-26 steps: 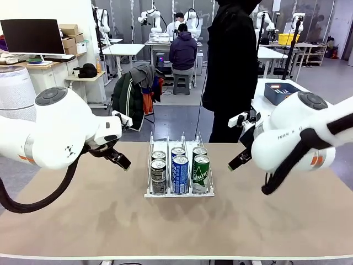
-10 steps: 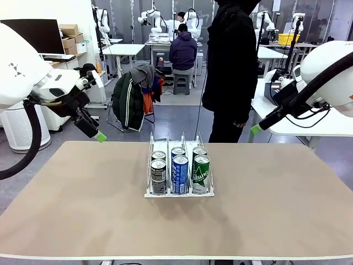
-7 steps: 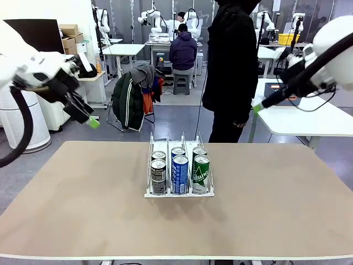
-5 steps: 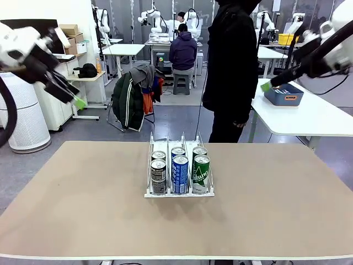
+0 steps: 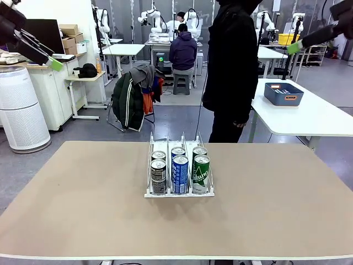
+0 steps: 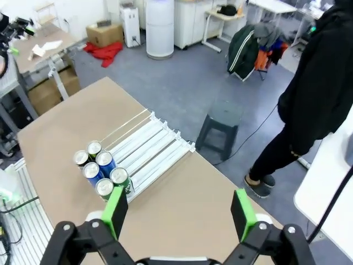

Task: Fill the beverage cans into the dispenser.
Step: Pick up the Ionic drink handed by the human.

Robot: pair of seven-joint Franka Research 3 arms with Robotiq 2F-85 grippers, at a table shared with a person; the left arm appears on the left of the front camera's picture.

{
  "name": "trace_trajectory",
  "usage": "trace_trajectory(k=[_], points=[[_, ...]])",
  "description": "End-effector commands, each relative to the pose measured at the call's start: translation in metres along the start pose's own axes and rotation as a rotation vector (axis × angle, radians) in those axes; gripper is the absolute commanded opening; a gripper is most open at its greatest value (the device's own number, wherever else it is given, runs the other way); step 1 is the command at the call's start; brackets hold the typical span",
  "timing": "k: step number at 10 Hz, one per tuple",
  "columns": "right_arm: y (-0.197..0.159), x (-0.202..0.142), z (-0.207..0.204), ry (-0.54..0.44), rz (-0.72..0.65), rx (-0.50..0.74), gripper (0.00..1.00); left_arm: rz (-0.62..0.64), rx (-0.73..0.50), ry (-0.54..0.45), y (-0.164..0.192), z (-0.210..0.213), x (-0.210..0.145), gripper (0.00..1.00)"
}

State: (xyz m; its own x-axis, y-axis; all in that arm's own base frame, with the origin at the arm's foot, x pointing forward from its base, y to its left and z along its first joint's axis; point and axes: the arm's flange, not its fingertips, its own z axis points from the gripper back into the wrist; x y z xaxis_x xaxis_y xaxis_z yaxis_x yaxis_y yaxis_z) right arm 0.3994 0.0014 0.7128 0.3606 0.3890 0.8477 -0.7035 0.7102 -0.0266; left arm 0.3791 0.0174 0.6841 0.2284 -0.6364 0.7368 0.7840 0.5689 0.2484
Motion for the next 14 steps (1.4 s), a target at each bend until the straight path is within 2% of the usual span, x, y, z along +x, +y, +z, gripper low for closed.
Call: trace_trajectory(k=[1,3,4,5,9,11,12,14], points=[[0.001,0.015,0.006,0.045,-0.035,-0.031,1.00,0.003,0.046,0.041,-0.006,0.004,0.003,1.00],[0.002,0.023,0.013,0.038,-0.052,-0.067,1.00,-0.001,0.059,0.077,-0.006,0.007,0.008,1.00],[0.011,0.014,-0.003,0.062,-0.065,-0.161,1.00,-0.006,0.072,0.109,-0.009,-0.011,0.005,1.00],[0.001,0.019,0.015,0.011,-0.026,-0.040,1.00,-0.012,0.041,0.036,-0.004,0.008,0.007,1.00],[0.002,0.020,0.013,0.020,-0.032,-0.069,1.00,-0.012,0.041,0.036,-0.004,0.008,0.007,1.00],[-0.015,0.039,0.043,0.117,0.040,0.021,1.00,-0.012,0.041,0.036,-0.004,0.008,0.007,1.00],[-0.018,0.046,0.051,0.129,0.040,0.026,1.00,-0.012,0.041,0.036,-0.004,0.008,0.007,1.00],[-0.017,0.057,0.064,0.219,0.080,0.021,1.00,-0.012,0.041,0.036,-0.004,0.008,0.007,1.00]])
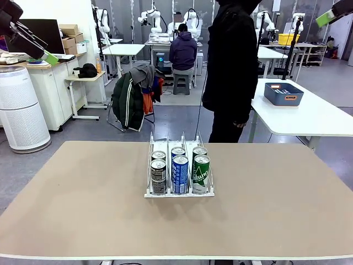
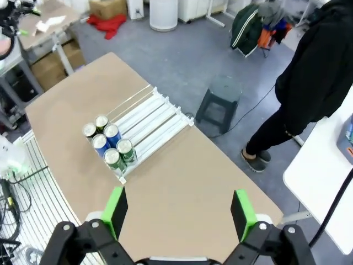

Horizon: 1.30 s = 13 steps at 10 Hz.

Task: Fill the beverage cans into the dispenser.
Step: Pick up the Ionic drink handed by the human.

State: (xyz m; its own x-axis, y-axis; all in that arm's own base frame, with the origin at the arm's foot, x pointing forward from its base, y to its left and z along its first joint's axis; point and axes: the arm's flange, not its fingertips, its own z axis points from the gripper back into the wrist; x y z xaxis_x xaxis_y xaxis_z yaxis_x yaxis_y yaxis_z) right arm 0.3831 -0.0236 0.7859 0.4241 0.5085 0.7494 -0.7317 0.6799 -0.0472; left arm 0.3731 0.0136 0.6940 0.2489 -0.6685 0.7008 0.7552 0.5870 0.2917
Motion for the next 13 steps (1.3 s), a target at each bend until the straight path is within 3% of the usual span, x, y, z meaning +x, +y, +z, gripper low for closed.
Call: trace_trajectory(k=[1,3,6,7,13], points=[[-0.013,0.015,0.010,0.058,0.040,0.011,1.00,0.001,-0.012,-0.015,0.000,0.000,-0.001,1.00],[-0.020,0.017,0.024,0.011,0.096,0.125,1.00,0.001,-0.012,-0.015,0.000,0.000,-0.001,1.00],[-0.024,0.008,0.020,-0.026,0.087,0.080,1.00,0.001,-0.012,-0.015,0.000,0.000,-0.001,1.00],[-0.018,0.015,0.024,0.009,0.094,0.096,1.00,0.001,-0.012,-0.015,0.000,0.000,-0.001,1.00],[-0.018,0.015,0.024,0.009,0.094,0.096,1.00,0.001,-0.012,-0.015,0.000,0.000,-0.001,1.00]])
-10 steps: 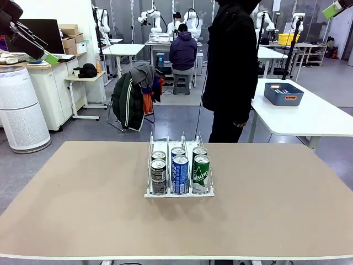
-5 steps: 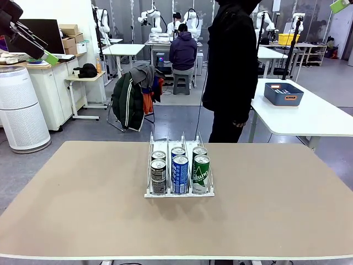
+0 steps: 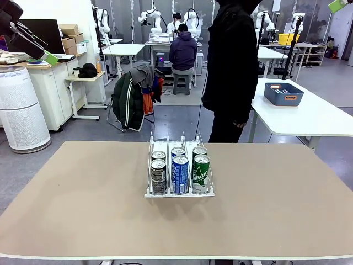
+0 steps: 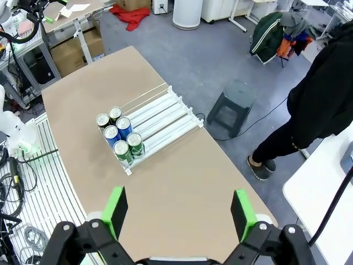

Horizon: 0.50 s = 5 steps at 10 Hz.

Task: Fill the beverage cans into the dispenser.
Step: Pick up the Ionic drink handed by the human.

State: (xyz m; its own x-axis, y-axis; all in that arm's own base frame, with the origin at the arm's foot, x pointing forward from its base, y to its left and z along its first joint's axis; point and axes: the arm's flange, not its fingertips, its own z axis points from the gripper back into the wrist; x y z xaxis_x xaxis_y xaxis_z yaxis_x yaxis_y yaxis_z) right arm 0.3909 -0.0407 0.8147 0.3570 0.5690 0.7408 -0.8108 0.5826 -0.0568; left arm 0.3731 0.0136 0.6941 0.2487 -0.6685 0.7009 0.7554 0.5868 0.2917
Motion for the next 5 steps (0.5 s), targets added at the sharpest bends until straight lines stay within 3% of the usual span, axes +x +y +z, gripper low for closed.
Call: trace_trajectory(k=[1,5], points=[[-0.0001,0.0000,0.0000,0.000,0.000,0.001,1.00,0.001,-0.012,-0.015,0.0004,0.0004,-0.0013,1.00],[-0.0055,0.0052,0.0046,0.010,0.042,0.098,1.00,0.001,-0.012,-0.015,0.0004,0.0004,-0.0013,1.00]])
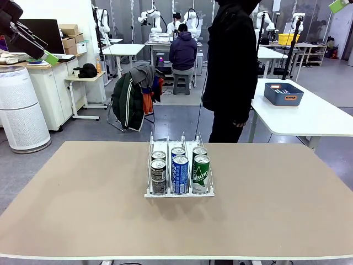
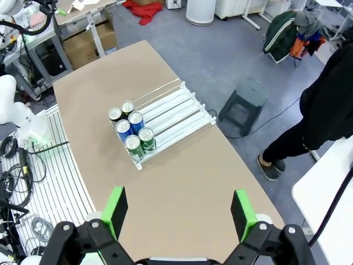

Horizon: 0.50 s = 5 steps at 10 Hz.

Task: Fill the beverage cans into the dispenser.
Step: Pick up the Ionic drink handed by the human.

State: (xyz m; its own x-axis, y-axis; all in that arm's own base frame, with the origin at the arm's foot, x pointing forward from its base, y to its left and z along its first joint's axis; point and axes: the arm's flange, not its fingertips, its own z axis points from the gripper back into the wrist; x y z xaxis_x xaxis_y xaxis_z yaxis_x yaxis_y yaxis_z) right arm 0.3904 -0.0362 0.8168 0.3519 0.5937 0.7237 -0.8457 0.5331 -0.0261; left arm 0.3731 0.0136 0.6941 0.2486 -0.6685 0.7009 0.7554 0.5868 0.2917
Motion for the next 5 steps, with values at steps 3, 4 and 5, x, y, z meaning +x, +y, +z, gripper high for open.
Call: trace_trajectory(k=[3,4,5], points=[[-0.0064,-0.0009,0.0026,-0.053,0.011,-0.055,1.00,0.001,-0.012,-0.015,0.0004,0.0004,-0.0014,1.00],[-0.0050,0.0015,0.0041,-0.017,-0.006,-0.012,1.00,0.001,-0.012,-0.015,0.0004,0.0004,-0.0014,1.00],[-0.0050,0.0015,0.0041,-0.017,-0.006,-0.012,1.00,0.001,-0.012,-0.015,0.0004,0.0004,-0.0014,1.00]])
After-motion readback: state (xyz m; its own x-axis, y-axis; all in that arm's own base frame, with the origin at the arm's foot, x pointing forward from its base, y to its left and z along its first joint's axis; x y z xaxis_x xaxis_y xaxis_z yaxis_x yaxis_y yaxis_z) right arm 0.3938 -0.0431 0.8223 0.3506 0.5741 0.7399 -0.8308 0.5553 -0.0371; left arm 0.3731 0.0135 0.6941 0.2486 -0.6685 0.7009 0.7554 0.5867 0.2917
